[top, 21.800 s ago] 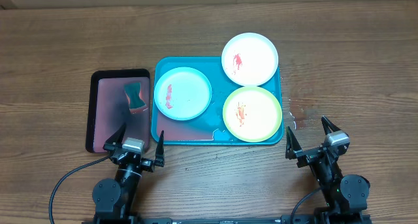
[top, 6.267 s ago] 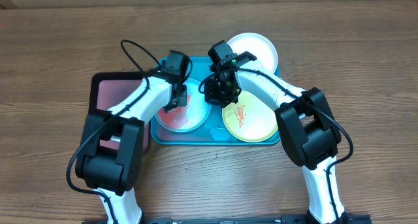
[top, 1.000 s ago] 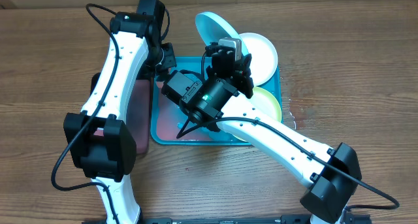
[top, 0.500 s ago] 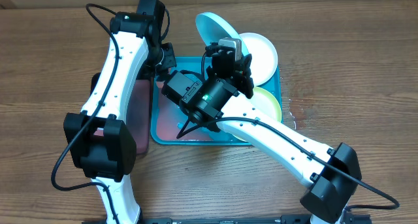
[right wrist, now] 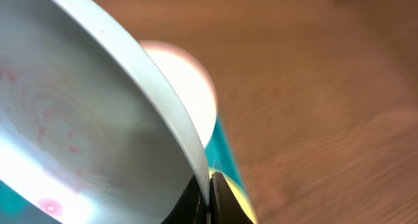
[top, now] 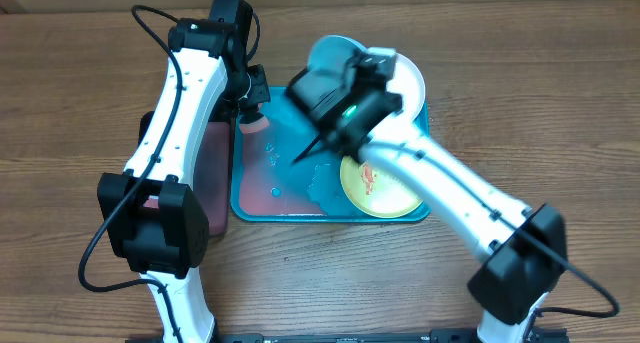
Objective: Clean dirty plates on tray and stack at the side
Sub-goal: 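Carry the light blue plate right and set it on the table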
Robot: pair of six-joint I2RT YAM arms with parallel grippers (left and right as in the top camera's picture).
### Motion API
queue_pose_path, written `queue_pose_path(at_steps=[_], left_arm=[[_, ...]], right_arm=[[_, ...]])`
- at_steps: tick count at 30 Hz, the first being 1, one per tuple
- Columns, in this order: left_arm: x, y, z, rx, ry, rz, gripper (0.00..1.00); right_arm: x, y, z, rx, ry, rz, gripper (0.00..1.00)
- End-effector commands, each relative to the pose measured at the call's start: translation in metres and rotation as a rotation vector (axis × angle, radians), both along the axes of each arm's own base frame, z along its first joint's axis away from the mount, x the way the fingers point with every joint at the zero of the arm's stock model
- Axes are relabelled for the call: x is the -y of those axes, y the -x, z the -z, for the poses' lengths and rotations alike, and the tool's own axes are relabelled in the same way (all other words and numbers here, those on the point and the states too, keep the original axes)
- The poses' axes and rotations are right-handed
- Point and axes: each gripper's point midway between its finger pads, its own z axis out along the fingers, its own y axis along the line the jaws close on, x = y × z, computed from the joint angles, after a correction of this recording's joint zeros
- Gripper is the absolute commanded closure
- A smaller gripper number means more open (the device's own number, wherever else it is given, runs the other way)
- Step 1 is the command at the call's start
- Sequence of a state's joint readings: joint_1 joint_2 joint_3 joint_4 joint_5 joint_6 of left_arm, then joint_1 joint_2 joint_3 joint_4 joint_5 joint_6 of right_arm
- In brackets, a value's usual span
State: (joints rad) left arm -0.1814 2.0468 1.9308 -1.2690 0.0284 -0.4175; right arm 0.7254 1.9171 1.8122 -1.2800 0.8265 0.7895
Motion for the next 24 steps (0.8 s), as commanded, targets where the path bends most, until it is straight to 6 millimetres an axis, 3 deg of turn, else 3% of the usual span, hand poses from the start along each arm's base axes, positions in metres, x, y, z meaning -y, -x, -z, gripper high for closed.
queue_pose_path(at_steps=[1, 5, 8, 13, 16, 19, 24], left_arm=[[0.001, -0.007, -0.007, 0.032, -0.001, -0.016, 0.96], [0.001, -0.007, -0.007, 0.033, -0.001, -0.016, 0.96], [0.001, -0.007, -0.007, 0.034, -0.001, -0.016, 0.96], [0.001, -0.008, -0.007, 0.037, 0.0, -0.016, 0.96], [0.001, -0.009, -0.007, 0.037, 0.0, -0.016, 0.96], [0.001, -0.009, -0.007, 0.039, 0.001, -0.016, 0.96], [0.001, -0.01, -0.007, 0.045, 0.002, -0.016, 0.96]], right_arm=[[-0.015, 0.005, 0.029, -0.31, -0.311, -0.182, 0.96], [0.006, -0.004, 0.036, -0.437, -0.532, -0.242, 0.96], [0.057, -0.019, 0.037, -0.438, -0.622, -0.159, 0.96], [0.161, -0.033, 0.048, -0.379, -0.638, 0.07, 0.96], [0.21, -0.024, 0.066, -0.38, -0.66, 0.195, 0.96], [0.257, -0.002, 0.096, -0.402, -0.692, 0.336, 0.96], [0.282, 0.024, 0.137, -0.425, -0.766, 0.429, 0.96]])
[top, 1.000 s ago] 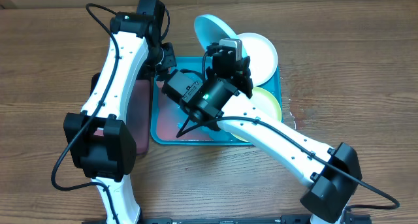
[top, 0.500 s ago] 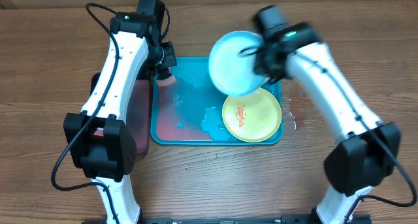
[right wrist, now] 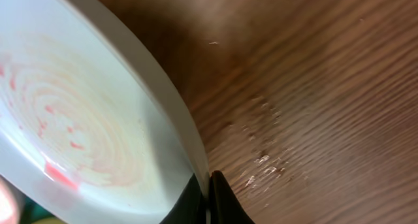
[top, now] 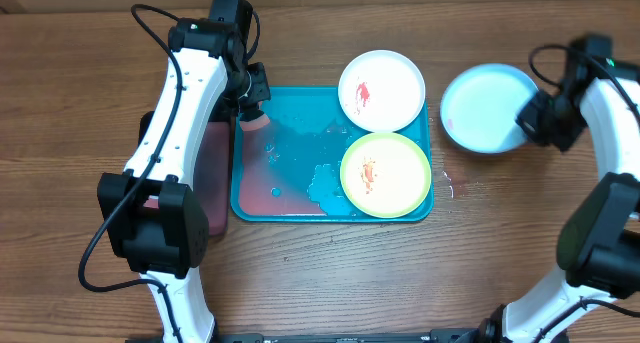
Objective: Clean dirty plates on tray and stack at the side
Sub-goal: 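Carry the light blue plate right and set it on the table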
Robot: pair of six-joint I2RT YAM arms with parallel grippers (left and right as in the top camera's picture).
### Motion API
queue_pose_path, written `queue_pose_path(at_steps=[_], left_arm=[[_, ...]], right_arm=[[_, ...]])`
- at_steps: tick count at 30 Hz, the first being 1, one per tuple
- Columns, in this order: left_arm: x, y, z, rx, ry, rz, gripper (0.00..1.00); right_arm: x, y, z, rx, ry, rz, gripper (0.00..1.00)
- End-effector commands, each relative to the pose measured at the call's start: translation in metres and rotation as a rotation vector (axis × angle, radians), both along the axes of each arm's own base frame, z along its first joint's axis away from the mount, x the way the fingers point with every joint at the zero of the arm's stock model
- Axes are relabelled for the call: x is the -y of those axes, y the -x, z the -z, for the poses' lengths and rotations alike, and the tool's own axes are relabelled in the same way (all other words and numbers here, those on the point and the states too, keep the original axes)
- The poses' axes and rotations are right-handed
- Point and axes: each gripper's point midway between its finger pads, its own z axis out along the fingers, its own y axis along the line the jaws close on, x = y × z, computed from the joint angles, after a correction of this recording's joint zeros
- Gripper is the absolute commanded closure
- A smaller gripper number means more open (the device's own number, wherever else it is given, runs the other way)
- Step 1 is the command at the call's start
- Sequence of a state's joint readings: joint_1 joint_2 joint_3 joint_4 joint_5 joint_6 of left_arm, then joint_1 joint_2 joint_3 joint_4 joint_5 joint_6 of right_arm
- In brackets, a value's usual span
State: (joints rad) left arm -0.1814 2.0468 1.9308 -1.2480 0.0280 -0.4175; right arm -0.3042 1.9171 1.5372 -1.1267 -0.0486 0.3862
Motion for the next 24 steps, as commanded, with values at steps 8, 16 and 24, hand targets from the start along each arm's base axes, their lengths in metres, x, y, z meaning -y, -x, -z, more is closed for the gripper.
queue_pose_path(at_steps=[8, 16, 24], left_arm=[[0.0, -0.006, -0.006, 0.025, -0.001, -0.016, 0.96], [0.002, -0.008, -0.007, 0.036, 0.001, -0.014, 0.96], [0.019, -0.009, -0.004, 0.049, -0.011, 0.074, 0.96]], right_arm=[[-0.008, 0.032, 0.046, -0.034, -0.099, 0.017, 0.89], [-0.031, 0.018, 0.013, 0.031, -0.228, -0.084, 0.55], [-0.099, 0.011, -0.027, 0.089, -0.314, -0.358, 0.51]])
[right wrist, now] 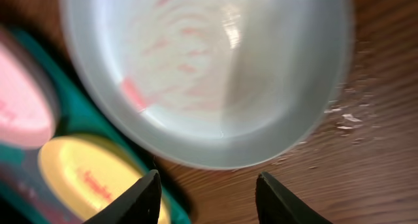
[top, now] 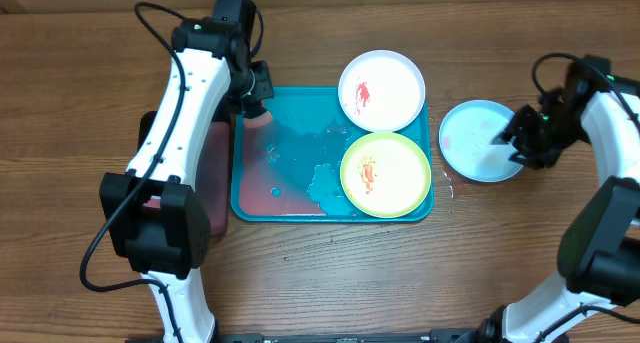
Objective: Clean dirty plates on tray and stack at the side
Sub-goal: 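Carry the light blue plate right and set it on the table, then grasp the yellow plate rim with the right gripper and drag it left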
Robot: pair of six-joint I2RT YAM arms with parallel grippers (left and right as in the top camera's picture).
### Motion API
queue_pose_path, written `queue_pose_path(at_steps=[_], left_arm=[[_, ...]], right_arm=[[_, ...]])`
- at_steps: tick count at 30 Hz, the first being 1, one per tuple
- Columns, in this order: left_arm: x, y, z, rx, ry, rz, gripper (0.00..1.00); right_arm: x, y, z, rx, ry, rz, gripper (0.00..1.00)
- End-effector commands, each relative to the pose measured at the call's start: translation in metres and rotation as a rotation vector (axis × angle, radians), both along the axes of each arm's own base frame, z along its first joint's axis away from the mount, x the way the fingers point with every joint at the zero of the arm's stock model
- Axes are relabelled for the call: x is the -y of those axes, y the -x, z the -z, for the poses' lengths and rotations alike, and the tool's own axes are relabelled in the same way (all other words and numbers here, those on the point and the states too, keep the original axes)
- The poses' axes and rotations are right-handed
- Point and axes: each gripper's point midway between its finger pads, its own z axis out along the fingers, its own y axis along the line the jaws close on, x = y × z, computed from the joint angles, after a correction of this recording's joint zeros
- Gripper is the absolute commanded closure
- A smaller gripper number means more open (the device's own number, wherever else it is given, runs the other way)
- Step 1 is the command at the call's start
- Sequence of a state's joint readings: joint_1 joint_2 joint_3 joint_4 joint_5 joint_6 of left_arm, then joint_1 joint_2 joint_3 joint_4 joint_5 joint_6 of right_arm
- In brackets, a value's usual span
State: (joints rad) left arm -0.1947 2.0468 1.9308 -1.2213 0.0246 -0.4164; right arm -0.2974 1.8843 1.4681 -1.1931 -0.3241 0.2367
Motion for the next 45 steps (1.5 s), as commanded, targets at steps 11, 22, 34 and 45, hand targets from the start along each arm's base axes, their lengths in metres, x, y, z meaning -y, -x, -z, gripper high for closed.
queue_pose_path(at_steps=[11, 22, 34, 45], left_arm=[[0.015, 0.006, 0.026, -0.069, -0.066, 0.12, 0.96], [0.015, 0.006, 0.032, -0.086, -0.069, 0.121, 0.96], [0.015, 0.006, 0.032, -0.086, -0.069, 0.121, 0.96], [0.015, 0.006, 0.032, -0.086, -0.069, 0.121, 0.96]], right_arm=[[-0.107, 0.016, 0.016, -0.029, 0.168, -0.298, 0.53], [-0.13, 0.05, 0.043, -0.153, 0.244, -0.202, 0.75], [-0.136, 0.06, 0.058, -0.162, 0.261, -0.21, 0.77], [-0.148, 0.068, 0.067, -0.154, 0.275, -0.244, 0.8]])
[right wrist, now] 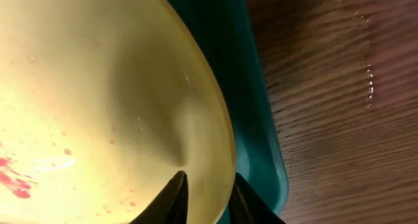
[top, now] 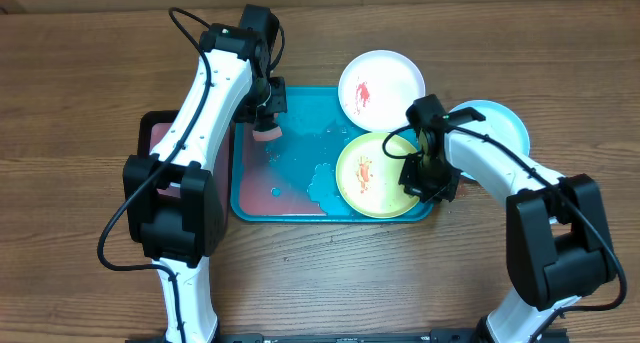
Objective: Clean dirty plates on tray and stack at the side
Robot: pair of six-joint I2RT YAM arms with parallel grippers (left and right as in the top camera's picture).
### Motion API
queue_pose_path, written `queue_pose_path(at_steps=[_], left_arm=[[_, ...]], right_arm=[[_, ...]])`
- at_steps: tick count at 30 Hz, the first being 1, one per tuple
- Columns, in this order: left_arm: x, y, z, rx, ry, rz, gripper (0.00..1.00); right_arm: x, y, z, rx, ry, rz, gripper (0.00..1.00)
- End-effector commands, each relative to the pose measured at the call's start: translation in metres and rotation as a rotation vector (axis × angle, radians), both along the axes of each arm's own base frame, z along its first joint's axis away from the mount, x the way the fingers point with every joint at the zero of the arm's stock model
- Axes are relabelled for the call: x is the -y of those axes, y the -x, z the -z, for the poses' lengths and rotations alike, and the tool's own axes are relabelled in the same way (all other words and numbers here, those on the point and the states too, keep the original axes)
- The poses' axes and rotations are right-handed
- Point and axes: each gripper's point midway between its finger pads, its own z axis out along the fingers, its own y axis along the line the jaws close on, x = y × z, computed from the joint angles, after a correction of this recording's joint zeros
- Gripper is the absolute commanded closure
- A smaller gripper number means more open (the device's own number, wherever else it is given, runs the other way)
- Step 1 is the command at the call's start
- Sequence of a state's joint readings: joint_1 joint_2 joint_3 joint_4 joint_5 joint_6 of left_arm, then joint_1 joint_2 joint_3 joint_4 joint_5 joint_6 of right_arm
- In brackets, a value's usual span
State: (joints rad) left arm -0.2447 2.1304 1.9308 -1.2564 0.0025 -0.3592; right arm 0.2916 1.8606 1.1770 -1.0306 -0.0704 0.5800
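A teal tray [top: 285, 198] holds a white plate [top: 385, 93] smeared with red and a yellow-green plate [top: 370, 173] with red-orange smears. A light blue plate [top: 495, 123] lies on the table right of the tray, partly under my right arm. My right gripper [top: 420, 178] [right wrist: 208, 179] is open, its fingers astride the yellow-green plate's [right wrist: 98, 100] right rim, one inside the plate and one over the tray [right wrist: 251, 119]. My left gripper [top: 265, 113] is shut on a pink sponge [top: 266, 134] over the tray's upper left corner.
A dark red bin [top: 158, 143] sits left of the tray, mostly under my left arm. Wet patches [top: 320, 178] and a small pink spot [top: 275, 191] lie on the tray floor. Droplets [right wrist: 369, 74] mark the wooden table right of the tray.
My right gripper was open over the blue plate on the table; now it is at the yellow-green plate's right rim. My left arm has moved the sponge slightly right, onto the tray.
My right gripper held the blue plate above the tray, then at the table on the right. Then the plate lay there with the gripper open above it. Now the gripper straddles the yellow-green plate's rim. The sponge stayed near the tray's upper left.
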Motion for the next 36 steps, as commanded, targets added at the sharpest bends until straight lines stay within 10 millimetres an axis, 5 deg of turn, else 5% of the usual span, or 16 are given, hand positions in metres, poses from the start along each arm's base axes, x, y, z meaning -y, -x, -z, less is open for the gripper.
queue_pose_path(at_steps=[1, 10, 19, 27, 31, 36], left_arm=[[-0.001, -0.005, -0.005, 0.022, -0.01, 0.02, 0.96], [-0.001, -0.005, -0.005, 0.023, -0.01, 0.02, 0.96], [-0.001, -0.005, -0.005, 0.023, -0.01, 0.02, 0.96], [-0.001, -0.006, -0.005, 0.024, -0.01, 0.02, 0.96], [-0.001, -0.006, -0.005, 0.024, -0.01, 0.02, 0.96], [0.001, -0.006, -0.005, 0.025, -0.003, 0.023, 0.96]], right_arm=[[0.0, -0.004, -0.004, 0.032, 0.0, -0.014, 0.82], [-0.066, -0.015, -0.025, 0.117, -0.147, -0.225, 0.83], [-0.135, -0.032, -0.039, 0.263, -0.243, -0.193, 0.75], [-0.131, -0.044, -0.054, 0.284, -0.299, -0.301, 0.65], [-0.102, -0.056, -0.067, 0.275, -0.252, -0.291, 0.54], [-0.078, -0.071, -0.049, 0.289, -0.204, -0.242, 0.54]])
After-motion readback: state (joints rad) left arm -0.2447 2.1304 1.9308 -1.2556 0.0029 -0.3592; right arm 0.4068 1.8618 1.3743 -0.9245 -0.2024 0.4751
